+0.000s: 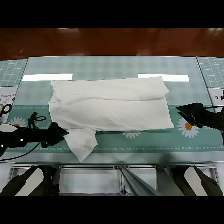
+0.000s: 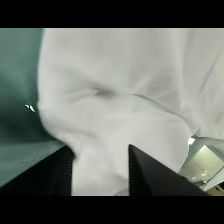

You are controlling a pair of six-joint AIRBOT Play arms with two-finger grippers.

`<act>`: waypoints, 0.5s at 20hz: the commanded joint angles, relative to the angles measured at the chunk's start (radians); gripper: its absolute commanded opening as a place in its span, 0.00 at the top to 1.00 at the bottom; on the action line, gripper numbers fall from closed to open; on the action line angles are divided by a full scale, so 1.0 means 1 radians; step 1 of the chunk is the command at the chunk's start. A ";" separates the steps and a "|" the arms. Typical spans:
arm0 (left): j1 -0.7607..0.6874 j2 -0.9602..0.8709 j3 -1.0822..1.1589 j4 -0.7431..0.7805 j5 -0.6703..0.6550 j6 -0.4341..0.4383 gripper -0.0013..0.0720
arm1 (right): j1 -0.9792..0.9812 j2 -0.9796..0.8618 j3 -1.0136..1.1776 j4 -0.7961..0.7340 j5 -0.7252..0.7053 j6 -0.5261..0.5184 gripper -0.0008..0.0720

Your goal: Fold the shirts.

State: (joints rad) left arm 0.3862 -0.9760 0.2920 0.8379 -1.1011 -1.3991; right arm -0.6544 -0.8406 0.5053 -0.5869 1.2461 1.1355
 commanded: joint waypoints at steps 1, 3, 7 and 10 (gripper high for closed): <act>-0.093 -0.014 0.002 -0.092 0.108 0.011 0.94 | -0.003 0.001 -0.001 0.001 -0.003 0.000 0.42; -0.093 -0.014 0.028 -0.094 0.077 0.044 0.95 | -0.048 0.000 -0.001 -0.024 -0.012 0.005 0.42; -0.093 -0.012 0.058 -0.095 0.038 0.053 0.95 | -0.187 -0.038 -0.005 -0.328 -0.017 0.180 0.42; -0.093 -0.012 0.058 -0.095 0.034 0.053 0.95 | -0.131 -0.154 -0.010 -0.378 0.034 0.189 0.42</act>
State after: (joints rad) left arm 0.2962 -0.9882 0.3431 0.7509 -1.0561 -1.3518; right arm -0.7937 -0.9192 0.4988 -0.8539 1.2480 1.2739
